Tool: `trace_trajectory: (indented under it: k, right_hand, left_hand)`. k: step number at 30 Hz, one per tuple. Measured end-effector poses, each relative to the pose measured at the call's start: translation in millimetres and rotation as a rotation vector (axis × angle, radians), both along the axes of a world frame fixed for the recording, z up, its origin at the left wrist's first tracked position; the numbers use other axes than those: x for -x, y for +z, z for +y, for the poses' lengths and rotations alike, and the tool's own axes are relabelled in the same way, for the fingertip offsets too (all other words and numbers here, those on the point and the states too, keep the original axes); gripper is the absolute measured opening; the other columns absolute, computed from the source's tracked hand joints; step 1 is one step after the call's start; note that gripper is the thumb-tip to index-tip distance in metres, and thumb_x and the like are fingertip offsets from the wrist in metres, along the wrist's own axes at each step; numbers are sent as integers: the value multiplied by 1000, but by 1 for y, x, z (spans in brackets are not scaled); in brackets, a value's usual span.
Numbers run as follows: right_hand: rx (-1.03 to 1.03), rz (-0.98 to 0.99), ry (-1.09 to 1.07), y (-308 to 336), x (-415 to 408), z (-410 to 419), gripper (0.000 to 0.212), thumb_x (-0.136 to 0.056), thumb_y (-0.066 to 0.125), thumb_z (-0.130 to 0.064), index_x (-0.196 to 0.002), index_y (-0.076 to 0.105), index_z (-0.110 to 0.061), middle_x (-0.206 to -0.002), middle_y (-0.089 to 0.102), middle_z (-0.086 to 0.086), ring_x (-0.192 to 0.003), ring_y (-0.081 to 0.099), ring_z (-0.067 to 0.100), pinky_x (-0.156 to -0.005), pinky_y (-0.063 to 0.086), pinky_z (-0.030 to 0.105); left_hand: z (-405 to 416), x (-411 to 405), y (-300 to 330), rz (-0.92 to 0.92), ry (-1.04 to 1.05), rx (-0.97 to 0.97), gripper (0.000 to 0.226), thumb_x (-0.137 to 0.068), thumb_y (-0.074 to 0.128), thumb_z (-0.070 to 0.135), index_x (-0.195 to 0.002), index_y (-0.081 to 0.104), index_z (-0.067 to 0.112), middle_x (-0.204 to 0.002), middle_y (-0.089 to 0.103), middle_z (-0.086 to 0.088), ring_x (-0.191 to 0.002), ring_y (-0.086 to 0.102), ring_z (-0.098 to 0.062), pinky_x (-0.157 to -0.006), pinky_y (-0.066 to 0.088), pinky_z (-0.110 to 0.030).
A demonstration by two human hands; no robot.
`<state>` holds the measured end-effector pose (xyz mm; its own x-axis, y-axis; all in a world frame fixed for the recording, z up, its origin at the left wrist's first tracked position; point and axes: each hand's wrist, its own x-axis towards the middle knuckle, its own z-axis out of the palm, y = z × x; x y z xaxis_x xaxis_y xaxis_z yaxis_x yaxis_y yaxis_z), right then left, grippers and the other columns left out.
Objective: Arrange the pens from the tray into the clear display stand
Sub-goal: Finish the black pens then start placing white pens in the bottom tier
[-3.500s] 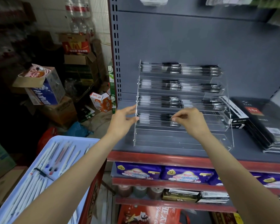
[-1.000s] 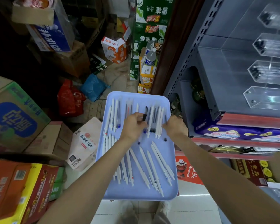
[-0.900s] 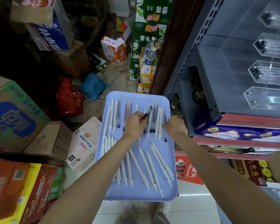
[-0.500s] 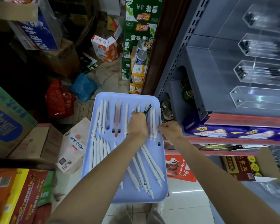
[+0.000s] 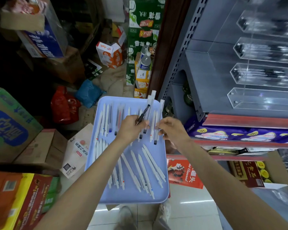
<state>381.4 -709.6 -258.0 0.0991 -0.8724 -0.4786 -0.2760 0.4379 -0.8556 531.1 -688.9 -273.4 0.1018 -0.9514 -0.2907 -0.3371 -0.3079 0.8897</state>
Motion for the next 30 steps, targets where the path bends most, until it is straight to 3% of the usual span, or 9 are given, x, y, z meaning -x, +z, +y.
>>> trace_trajectory:
  k: [3,5,7,10,12,15,20,27,30]
  right_hand:
    - [131,-133,-4,35,-8,5,11,-87,52,6,-86,52,-5,-65,62,6,-43,52,6,-47,47,17]
    - [219,-168,19,59,-10,8,13,-87,54,6,-84,53,-6,-64,63,5,-46,53,6,-53,50,21]
    - [295,-185,38,82,-6,10,15,-86,56,5,-79,51,-8,-67,64,6,-50,57,8,-59,53,24]
    - [362,-256,13,110,11,13,16,-89,53,3,-79,52,-10,-74,67,8,-55,63,9,-60,55,20]
    - [378,-330,-23,126,30,13,15,-92,49,1,-82,53,-10,-75,69,7,-58,65,11,-61,54,20]
    - [414,-411,-83,142,69,9,14,-92,51,-1,-82,55,-10,-70,70,3,-63,67,13,-62,54,18]
    - [466,-528,-134,154,150,-1,11,-88,54,4,-84,57,-5,-64,68,2,-60,67,12,-62,54,17]
    - [542,-579,-155,169,287,-44,13,-94,49,-5,-93,53,-18,-66,68,-2,-59,66,12,-62,55,20]
    - [583,-527,-149,173,341,-67,12,-89,55,1,-85,57,-10,-65,66,0,-62,67,10,-64,54,17]
  left_hand:
    - [11,-8,32,80,-42,94,13,-92,57,17,-84,66,12,-77,68,1,-76,65,-12,-71,50,-28]
    - [16,-9,56,113,-78,139,13,-94,53,13,-88,64,9,-61,59,10,-50,54,6,-51,42,-10]
    - [17,-7,74,87,-97,184,19,-95,51,16,-81,61,7,-50,42,8,-39,41,0,-43,31,-9]
    - [12,4,94,22,-146,232,26,-96,48,25,-91,59,2,-70,51,-23,-52,38,-14,-51,32,-24]
    - [7,19,108,16,-192,250,21,-98,46,25,-85,55,11,-83,59,-28,-60,43,-20,-54,37,-32]
    - [1,49,129,43,-272,343,16,-96,48,24,-83,55,17,-73,66,-10,-62,45,-23,-56,37,-38]
    - [-19,122,149,-18,-383,422,15,-93,54,23,-100,62,12,-85,70,0,-57,52,9,-56,36,-13]
    - [-63,246,164,-102,-346,481,9,-88,62,19,-85,66,12,-83,70,-5,-79,62,-18,-76,44,-34]
    - [-82,284,170,-134,-261,514,11,-86,65,21,-76,63,21,-78,70,3,-76,62,-5,-75,43,-28]
